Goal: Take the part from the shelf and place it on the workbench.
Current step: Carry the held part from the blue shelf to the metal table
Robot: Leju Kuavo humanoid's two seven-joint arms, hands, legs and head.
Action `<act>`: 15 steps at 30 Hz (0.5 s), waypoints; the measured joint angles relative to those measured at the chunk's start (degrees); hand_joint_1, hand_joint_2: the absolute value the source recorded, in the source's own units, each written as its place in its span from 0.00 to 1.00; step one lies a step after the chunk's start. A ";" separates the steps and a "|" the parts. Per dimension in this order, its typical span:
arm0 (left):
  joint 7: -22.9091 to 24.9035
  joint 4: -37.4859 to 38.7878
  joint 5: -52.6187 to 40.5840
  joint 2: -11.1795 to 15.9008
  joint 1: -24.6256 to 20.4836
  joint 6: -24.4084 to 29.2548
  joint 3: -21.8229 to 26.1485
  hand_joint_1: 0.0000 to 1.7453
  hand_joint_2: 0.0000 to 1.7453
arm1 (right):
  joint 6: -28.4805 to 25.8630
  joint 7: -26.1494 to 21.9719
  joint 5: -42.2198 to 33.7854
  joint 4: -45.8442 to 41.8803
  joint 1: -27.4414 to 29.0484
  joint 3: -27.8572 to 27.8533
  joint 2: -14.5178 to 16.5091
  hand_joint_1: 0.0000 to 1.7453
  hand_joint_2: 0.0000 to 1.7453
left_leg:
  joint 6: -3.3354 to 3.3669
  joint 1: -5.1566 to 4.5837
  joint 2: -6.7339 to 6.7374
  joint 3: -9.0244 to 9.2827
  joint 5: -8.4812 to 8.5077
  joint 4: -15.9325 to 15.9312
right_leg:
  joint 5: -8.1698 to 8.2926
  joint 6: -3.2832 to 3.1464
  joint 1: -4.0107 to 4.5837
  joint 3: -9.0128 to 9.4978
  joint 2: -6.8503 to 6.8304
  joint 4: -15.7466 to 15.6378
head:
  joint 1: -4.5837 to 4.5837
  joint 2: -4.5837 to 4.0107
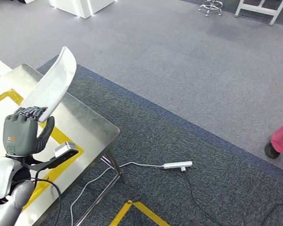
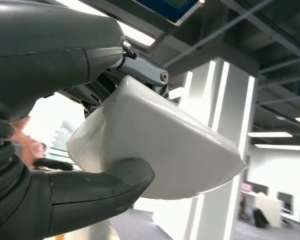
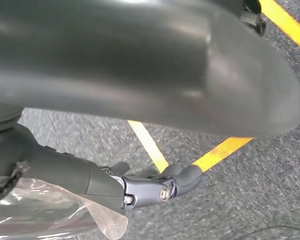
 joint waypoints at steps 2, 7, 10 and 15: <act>0.00 0.08 0.00 -0.10 -0.01 -0.08 -0.01 1.00 1.00 | -0.10 -0.12 0.34 0.16 0.01 -0.13 0.00 0.00 0.00 | -0.27 0.14 2.01 -3.53 -2.87 7.24 | -0.28 -0.27 0.20 0.15 -1.83 0.00 | -0.12 0.00; 0.01 0.27 0.00 -0.11 0.06 -0.10 -0.02 1.00 1.00 | -0.34 -0.72 0.98 0.74 -0.17 -0.37 0.00 0.00 0.00 | 0.56 -0.38 5.05 1.40 3.29 -2.29 | -1.26 0.04 0.62 1.30 -5.82 0.03 | -0.13 0.01; 0.03 0.26 -0.04 -0.10 -0.14 -0.14 -0.04 1.00 1.00 | -0.33 -0.77 1.09 0.80 -0.23 -0.44 -0.01 0.00 0.00 | 1.47 -1.23 6.63 3.47 3.83 -6.80 | -1.77 0.71 1.03 1.73 -7.74 -0.06 | -0.07 0.01; 0.15 0.18 -0.16 0.02 -0.13 -0.35 -0.02 1.00 1.00 | -0.02 -0.69 1.28 0.80 -0.28 -0.51 -0.09 0.00 0.00 | 2.81 -0.42 3.23 3.84 4.47 -7.91 | -5.35 2.08 0.65 -0.93 -3.09 5.78 | 0.37 0.01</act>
